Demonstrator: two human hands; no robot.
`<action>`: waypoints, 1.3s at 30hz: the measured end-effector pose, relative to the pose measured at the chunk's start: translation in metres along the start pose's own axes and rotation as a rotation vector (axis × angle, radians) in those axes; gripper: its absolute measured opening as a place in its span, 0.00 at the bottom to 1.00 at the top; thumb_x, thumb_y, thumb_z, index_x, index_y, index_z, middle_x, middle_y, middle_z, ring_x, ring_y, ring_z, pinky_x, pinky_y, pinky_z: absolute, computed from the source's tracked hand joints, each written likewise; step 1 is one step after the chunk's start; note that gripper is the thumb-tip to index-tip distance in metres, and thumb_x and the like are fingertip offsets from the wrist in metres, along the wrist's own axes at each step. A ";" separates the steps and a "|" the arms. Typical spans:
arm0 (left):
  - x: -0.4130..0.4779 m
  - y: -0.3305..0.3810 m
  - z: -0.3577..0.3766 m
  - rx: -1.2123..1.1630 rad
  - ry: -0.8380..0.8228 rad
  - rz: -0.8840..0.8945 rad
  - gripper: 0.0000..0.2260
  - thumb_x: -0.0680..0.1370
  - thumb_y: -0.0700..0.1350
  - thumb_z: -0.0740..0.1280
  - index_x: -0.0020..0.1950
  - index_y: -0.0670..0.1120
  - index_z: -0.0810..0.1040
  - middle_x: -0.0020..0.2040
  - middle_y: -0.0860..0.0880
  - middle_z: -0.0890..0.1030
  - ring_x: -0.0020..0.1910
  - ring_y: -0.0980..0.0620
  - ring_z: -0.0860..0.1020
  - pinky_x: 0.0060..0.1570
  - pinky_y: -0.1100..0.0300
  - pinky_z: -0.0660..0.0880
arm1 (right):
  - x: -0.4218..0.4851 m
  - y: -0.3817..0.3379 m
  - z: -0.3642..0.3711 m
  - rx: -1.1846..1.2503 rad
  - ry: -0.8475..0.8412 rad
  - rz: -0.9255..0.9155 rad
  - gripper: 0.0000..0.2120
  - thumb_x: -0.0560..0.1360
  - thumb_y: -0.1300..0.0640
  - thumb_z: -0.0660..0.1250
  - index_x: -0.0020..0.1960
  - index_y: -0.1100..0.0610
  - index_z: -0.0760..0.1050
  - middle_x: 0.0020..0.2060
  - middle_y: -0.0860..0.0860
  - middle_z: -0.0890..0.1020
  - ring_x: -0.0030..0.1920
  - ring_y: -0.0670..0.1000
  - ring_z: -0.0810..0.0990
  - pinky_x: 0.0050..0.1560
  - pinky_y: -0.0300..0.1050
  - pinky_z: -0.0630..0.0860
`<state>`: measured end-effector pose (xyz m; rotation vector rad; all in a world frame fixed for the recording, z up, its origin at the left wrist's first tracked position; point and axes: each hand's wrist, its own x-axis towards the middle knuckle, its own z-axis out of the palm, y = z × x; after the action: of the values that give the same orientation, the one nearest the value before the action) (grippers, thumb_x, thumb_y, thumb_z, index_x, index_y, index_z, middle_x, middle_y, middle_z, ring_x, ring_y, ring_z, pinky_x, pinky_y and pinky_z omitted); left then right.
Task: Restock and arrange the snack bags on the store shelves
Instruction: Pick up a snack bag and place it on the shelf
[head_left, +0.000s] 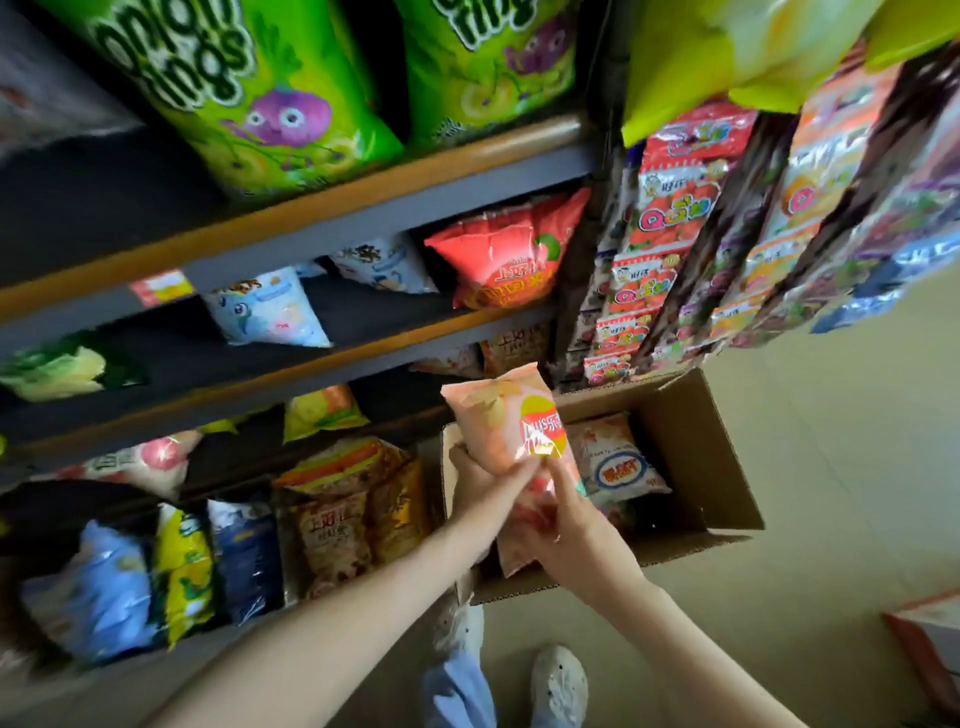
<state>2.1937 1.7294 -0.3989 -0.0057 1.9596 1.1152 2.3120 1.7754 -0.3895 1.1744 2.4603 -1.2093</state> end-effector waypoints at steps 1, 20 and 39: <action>-0.008 0.007 -0.014 0.003 -0.006 0.022 0.36 0.64 0.54 0.79 0.62 0.51 0.59 0.56 0.50 0.76 0.52 0.51 0.77 0.49 0.59 0.74 | -0.004 -0.012 -0.010 0.025 -0.004 -0.025 0.34 0.73 0.46 0.67 0.74 0.50 0.56 0.61 0.51 0.76 0.58 0.56 0.78 0.52 0.51 0.76; -0.164 0.040 -0.270 -0.380 -0.070 0.126 0.42 0.56 0.54 0.80 0.67 0.56 0.67 0.59 0.49 0.80 0.57 0.48 0.80 0.60 0.48 0.75 | -0.055 -0.252 -0.033 0.670 -0.469 -0.292 0.49 0.71 0.71 0.70 0.75 0.49 0.39 0.66 0.57 0.71 0.61 0.51 0.75 0.54 0.40 0.77; -0.260 0.018 -0.526 -0.253 0.030 0.394 0.43 0.71 0.56 0.71 0.74 0.66 0.45 0.70 0.52 0.70 0.61 0.56 0.75 0.47 0.66 0.76 | -0.149 -0.488 0.082 0.628 -0.393 -0.488 0.52 0.70 0.67 0.73 0.75 0.44 0.38 0.63 0.50 0.74 0.59 0.48 0.77 0.57 0.47 0.78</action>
<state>1.9975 1.2714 -0.0882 0.2384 1.8795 1.6230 2.0512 1.4509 -0.0833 0.3356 2.1728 -2.2061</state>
